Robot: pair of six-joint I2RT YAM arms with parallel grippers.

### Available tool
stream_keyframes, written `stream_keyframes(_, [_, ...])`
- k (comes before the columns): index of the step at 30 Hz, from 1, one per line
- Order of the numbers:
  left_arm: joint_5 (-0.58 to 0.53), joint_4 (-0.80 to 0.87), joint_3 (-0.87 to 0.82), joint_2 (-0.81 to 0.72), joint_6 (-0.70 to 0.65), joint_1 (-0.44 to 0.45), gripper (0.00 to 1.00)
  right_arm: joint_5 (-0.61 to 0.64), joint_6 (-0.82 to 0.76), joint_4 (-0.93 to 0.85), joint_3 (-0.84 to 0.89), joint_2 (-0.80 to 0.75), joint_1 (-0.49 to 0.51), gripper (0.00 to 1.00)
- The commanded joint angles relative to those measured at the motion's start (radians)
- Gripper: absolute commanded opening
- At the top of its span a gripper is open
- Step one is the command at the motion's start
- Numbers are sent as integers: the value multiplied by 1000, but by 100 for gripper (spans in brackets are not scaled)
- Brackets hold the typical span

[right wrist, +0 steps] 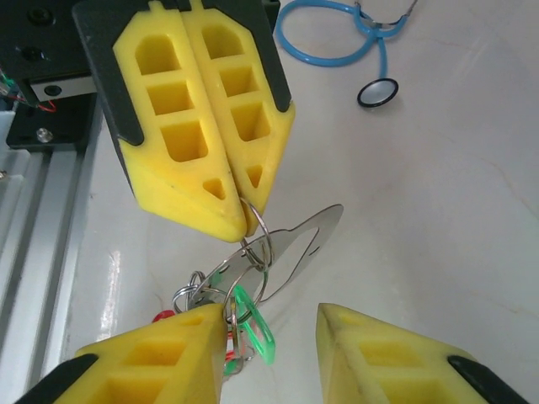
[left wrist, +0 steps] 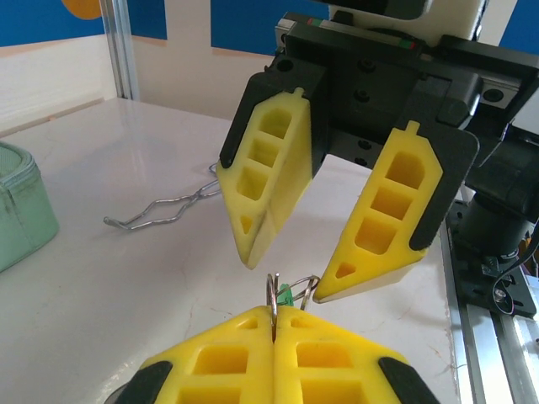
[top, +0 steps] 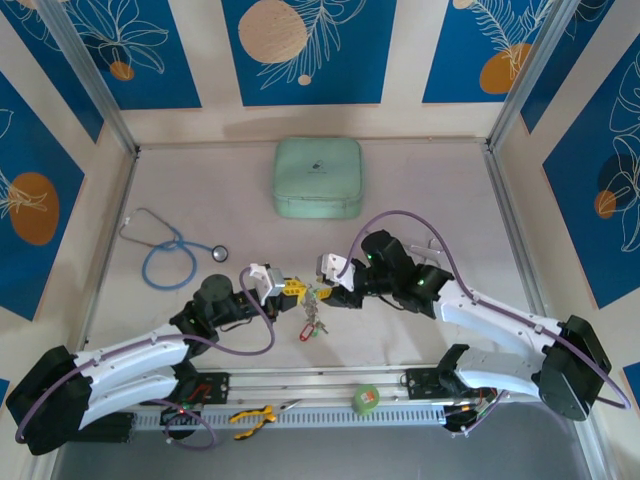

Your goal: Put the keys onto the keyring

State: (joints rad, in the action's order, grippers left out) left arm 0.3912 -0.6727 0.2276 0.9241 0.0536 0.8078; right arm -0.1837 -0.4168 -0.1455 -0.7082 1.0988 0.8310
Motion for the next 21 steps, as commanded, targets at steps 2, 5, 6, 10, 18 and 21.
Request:
stream_keyframes(2, [-3, -24, 12, -2, -1, 5, 0, 40, -39, 29, 12, -18, 21, 32])
stream_keyframes(5, [-5, -22, 13, -2, 1, 6, 0, 39, -42, 33, 14, -22, 29, 29])
stream_keyframes(6, [-5, -21, 15, -3, 2, 6, 0, 38, -42, 35, 14, -22, 31, 27])
stream_keyframes(10, [-6, -21, 17, -3, 4, 7, 0, 22, -51, 34, 13, -27, 34, 16])
stream_keyframes(18, [-10, -28, 28, 9, 5, 6, 0, -18, -65, 19, 10, -28, 39, 0])
stream_keyframes(21, [-11, -37, 33, 15, 7, 7, 0, -34, -73, 19, 9, -25, 43, 0])
